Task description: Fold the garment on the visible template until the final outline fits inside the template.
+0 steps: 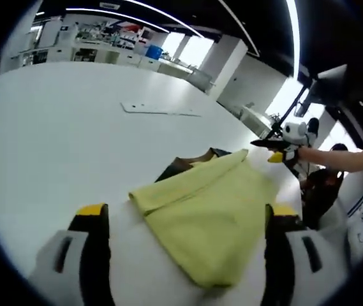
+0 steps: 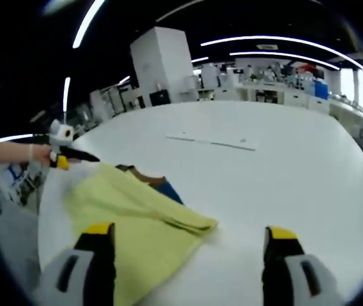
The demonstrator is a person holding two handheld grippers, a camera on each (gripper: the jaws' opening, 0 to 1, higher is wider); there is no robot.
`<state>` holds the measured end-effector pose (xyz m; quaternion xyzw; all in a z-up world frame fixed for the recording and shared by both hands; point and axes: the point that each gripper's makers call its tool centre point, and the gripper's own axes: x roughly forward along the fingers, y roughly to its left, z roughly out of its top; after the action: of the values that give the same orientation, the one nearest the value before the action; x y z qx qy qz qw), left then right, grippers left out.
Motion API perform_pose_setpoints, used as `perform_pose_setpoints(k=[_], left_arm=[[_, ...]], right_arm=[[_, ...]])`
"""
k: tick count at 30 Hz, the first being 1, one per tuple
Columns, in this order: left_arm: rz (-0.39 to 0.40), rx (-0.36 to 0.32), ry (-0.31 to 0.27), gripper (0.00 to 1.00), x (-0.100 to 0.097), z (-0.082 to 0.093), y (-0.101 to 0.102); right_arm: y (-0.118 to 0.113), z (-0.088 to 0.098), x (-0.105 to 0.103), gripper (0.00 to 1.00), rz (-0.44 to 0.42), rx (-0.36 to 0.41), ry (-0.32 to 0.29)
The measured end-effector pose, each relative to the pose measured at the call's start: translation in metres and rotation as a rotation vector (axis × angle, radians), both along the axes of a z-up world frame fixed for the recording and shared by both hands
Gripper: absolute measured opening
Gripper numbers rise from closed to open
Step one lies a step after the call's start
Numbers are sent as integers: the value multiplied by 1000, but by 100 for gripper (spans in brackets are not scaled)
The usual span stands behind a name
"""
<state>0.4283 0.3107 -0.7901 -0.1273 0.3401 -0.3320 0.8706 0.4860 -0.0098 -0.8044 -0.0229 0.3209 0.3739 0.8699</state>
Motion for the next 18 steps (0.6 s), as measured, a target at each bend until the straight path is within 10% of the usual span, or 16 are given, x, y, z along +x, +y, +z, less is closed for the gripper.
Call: perform_pose_setpoints(k=[18], left_arm=[[-148, -9, 24, 96, -41, 0, -34]], right_arm=[[35, -13, -44, 98, 145, 2, 52]])
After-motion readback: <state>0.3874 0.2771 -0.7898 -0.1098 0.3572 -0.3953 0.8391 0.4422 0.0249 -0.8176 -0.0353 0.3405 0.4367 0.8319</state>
